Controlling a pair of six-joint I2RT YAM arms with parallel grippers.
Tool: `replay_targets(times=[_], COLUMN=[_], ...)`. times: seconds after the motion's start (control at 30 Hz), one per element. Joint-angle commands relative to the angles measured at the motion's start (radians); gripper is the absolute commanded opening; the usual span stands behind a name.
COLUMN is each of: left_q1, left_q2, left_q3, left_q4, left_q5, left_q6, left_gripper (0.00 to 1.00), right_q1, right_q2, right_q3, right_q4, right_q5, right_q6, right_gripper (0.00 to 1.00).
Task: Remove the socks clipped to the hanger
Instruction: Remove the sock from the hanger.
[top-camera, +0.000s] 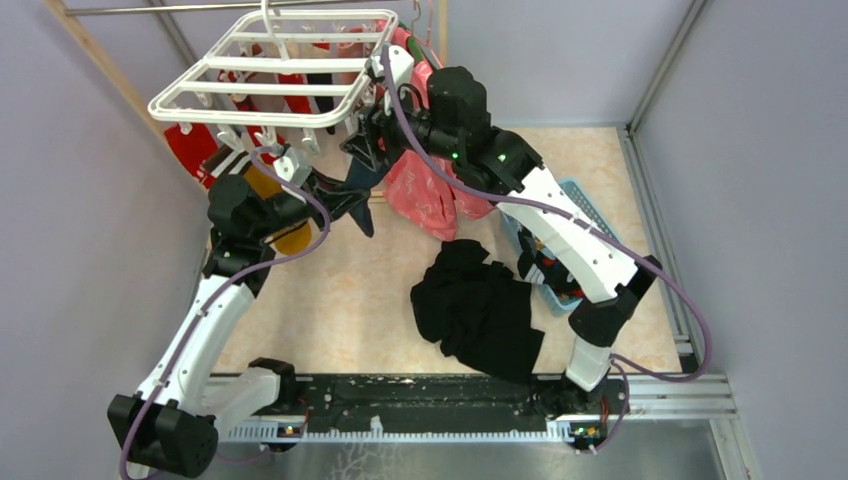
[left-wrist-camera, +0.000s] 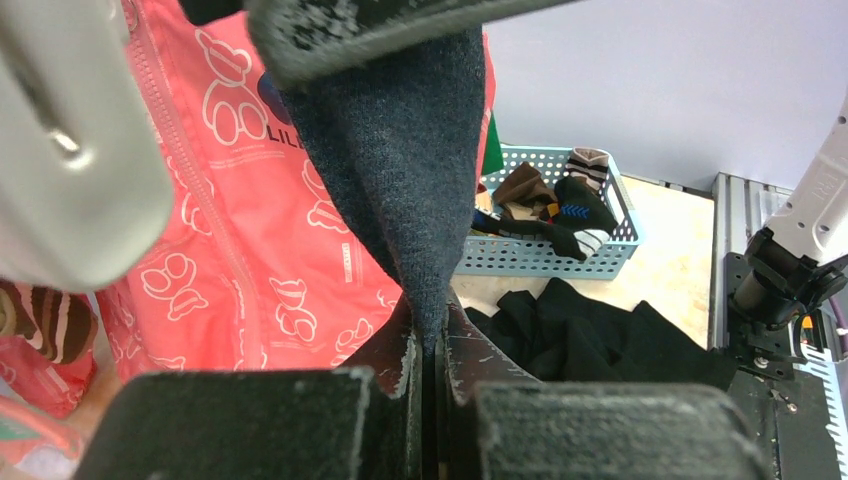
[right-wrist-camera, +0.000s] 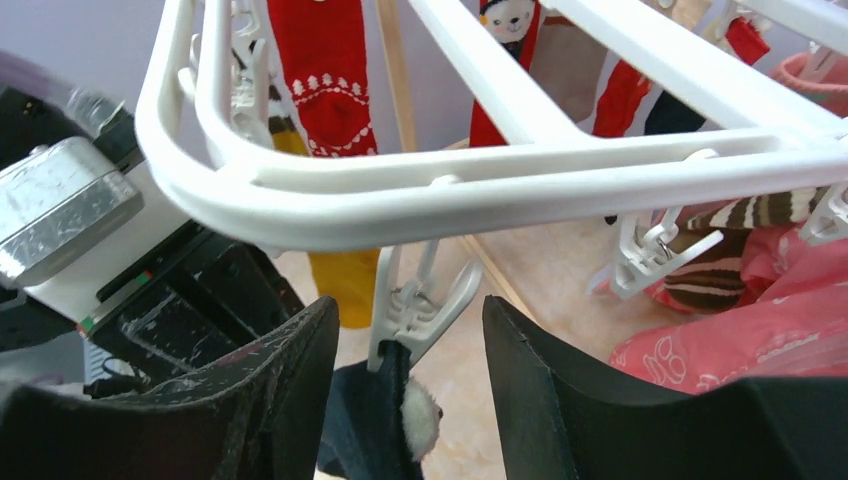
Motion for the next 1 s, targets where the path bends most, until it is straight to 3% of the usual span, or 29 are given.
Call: replay_targets(times=[0.0,0.43,0.8,0.97], left_q1=[-0.008,-0.008,-0.008,-0.008], left_q2=[0.000,0.002,-0.027,-0.049], left_q3=[0.027,0.017,-0.017,-0.033], left_q4=[-0.001,-0.010,-0.063,-0.118], left_q5=[0.003,-0.002,-0.040,-0.047], left_q6=[0.013,0.030,0.120,0.186], left_gripper=[0.00,0.00,0.00,0.00], right_q1=[0.010,0.011,0.011,0.011], right_q2=[0.033,0.090,0.074,0.062], right_q3=[0.107,0.211,0.213,0.204], right_q4=[0.005,-0.020,-0.031,-0.032], right_q5=[0.042,0.041,0.029,0.039], right_q6=[-0.012,0.005,-0.002,-0.012], right_gripper=[0.54,0.32,0.00,0.00])
